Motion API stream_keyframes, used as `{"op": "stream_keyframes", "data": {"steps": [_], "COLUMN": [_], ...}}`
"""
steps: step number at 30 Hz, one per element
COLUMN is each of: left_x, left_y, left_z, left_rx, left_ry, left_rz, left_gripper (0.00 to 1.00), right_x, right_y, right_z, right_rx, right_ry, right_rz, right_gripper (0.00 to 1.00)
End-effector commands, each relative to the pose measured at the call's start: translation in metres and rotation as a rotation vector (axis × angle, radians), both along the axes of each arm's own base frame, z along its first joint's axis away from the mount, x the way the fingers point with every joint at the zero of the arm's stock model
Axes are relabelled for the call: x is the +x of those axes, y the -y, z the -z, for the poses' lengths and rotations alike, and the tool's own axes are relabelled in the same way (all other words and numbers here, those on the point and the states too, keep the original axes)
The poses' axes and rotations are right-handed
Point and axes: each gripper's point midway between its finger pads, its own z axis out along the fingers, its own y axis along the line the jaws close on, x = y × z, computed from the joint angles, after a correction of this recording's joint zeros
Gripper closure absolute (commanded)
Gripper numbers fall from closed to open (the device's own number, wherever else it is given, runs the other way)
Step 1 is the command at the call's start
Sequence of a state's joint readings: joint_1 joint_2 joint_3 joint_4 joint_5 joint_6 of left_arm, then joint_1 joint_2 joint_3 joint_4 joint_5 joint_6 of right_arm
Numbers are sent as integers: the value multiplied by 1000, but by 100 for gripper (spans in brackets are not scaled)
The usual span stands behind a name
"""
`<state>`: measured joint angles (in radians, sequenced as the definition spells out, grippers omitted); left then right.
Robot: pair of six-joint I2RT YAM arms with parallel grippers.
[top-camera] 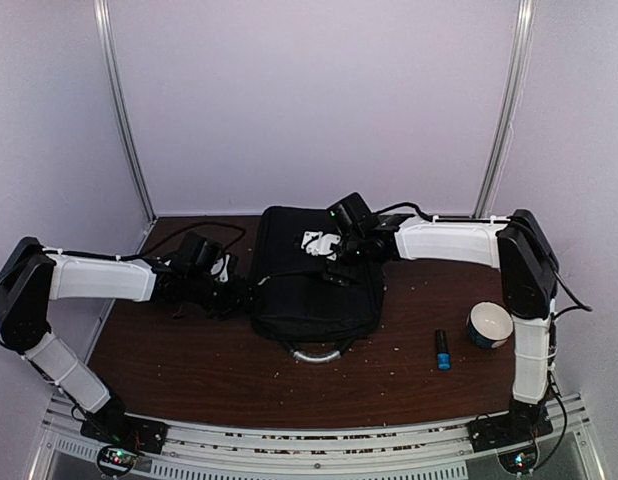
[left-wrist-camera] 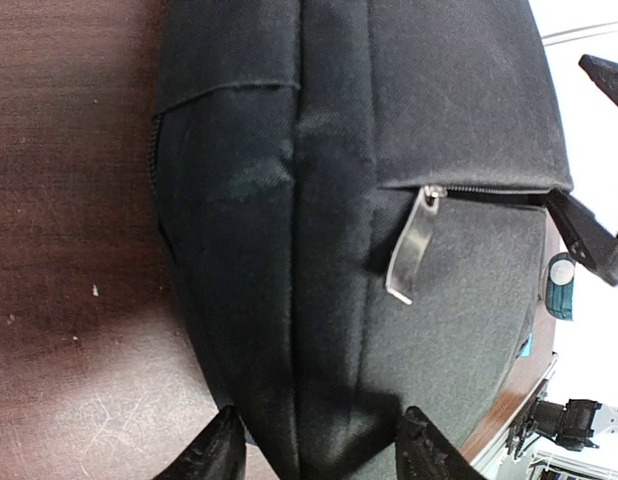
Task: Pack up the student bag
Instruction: Move the pen to the second largest pocket of the bag.
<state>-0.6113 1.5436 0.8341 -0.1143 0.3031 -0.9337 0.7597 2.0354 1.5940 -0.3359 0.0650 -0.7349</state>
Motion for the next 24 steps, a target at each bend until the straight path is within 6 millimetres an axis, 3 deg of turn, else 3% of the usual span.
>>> {"op": "stream_keyframes", "data": {"steps": [1,8,16,21,24], "left_x": [3,2,5,6,6], "left_y": [1,-1,3,3,4], "left_z": [-3,-1,-3,-3,-3], "left_rx": [-15,-4,-7,-3,-8], "left_ry": [26,29,35,39,41], "left_rz": [10,13,25,29,32], "left_gripper": [46,46,46,46,47], "right_x": [34,57,46,35,32], "right_y": [15,44,40,32,29], "right_z": [-6,-5,16,24,19], "right_rx": [6,-47,-83,-93,-79], "right_ry": [152,313,256,181,185], "right_rz": [174,386,359,293,284], "right_gripper": [9,6,7,43,57]}}
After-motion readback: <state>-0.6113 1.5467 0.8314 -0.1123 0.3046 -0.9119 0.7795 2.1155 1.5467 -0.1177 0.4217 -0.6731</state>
